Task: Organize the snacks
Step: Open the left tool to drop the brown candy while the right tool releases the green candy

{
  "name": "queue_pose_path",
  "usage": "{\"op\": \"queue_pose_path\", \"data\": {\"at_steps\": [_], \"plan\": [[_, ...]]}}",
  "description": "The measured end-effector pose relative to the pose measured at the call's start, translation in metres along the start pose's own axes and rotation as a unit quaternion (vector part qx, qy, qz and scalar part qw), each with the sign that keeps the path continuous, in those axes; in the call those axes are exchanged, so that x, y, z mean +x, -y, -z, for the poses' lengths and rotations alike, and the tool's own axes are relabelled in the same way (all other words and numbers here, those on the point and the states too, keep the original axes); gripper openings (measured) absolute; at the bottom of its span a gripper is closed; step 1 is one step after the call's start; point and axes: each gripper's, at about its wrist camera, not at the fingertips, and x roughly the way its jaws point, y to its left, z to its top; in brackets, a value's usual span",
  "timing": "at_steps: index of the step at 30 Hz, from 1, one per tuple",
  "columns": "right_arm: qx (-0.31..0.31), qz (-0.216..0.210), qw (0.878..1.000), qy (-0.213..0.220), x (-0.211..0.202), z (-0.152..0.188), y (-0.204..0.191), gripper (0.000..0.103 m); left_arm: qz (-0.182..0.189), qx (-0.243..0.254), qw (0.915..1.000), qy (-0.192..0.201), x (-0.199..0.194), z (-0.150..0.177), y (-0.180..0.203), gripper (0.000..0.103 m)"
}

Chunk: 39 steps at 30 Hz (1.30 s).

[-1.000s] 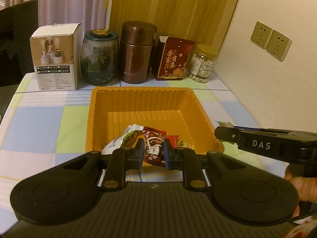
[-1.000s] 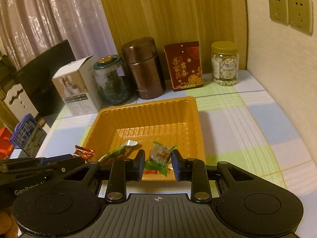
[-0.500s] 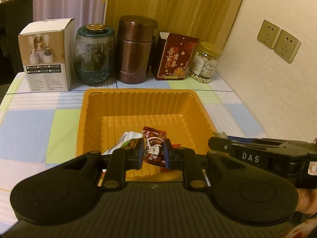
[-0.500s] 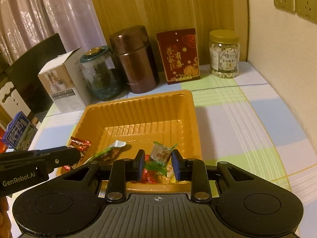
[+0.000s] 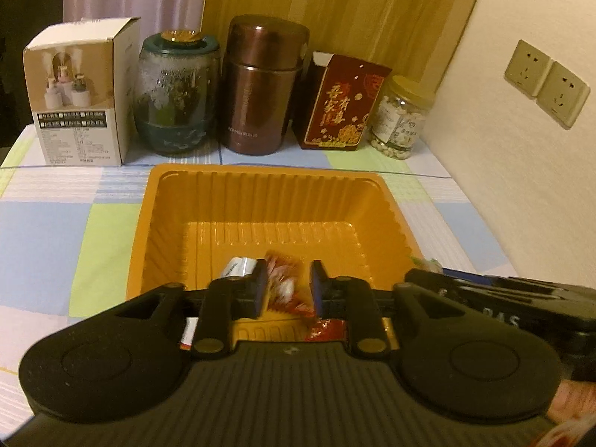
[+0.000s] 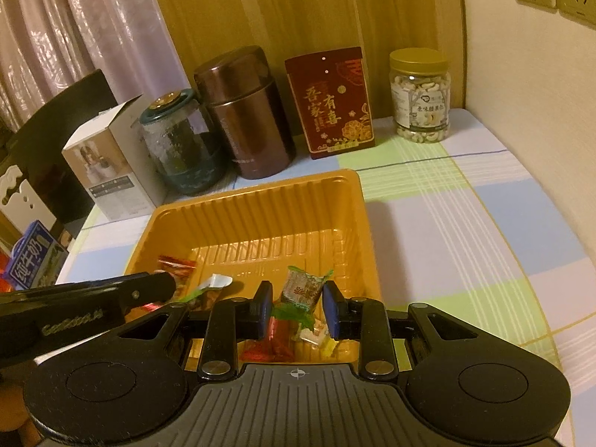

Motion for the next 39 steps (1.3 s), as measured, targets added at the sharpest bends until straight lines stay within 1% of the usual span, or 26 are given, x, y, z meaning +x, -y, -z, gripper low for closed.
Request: {"op": "queue_pose_path", "data": {"at_steps": [3,10,25,30,31,32,33,39], "plan": [[0.0,-0.001,1.0,0.0,-0.001,0.001,0.002,0.029,-0.001,0.01,0.9999,0.003,-0.003,0.002,0.001,0.026],[0.005,-0.001,1.0,-0.001,-0.003,0.0,0.003,0.03,-0.004,0.009,0.9999,-0.004,-0.01,0.007,-0.003,0.026],[0.007,-0.015,1.0,0.002,0.001,-0.008,-0.003,0.03,-0.008,0.007,0.9999,-0.006,-0.014,0.005,-0.01,0.027],[0.004,-0.027,1.0,0.009,0.005,-0.009,-0.005,0.03,-0.009,0.003,0.9999,-0.007,-0.013,0.006,-0.013,0.027],[0.001,-0.029,1.0,0.01,0.007,-0.009,-0.005,0.039,-0.008,0.003,0.9999,-0.008,-0.013,0.006,-0.014,0.027],[0.003,-0.028,1.0,0.011,0.007,-0.008,-0.005,0.058,-0.008,0.003,0.9999,-0.008,-0.014,0.007,-0.015,0.027],[0.009,-0.033,0.999,0.016,0.006,-0.007,-0.003,0.063,-0.009,0.003,0.9999,-0.007,-0.014,0.008,-0.015,0.027],[0.008,-0.031,0.999,0.018,-0.002,-0.004,-0.001,0.064,-0.011,-0.003,0.9999,-0.008,-0.021,0.014,-0.019,0.028]]}}
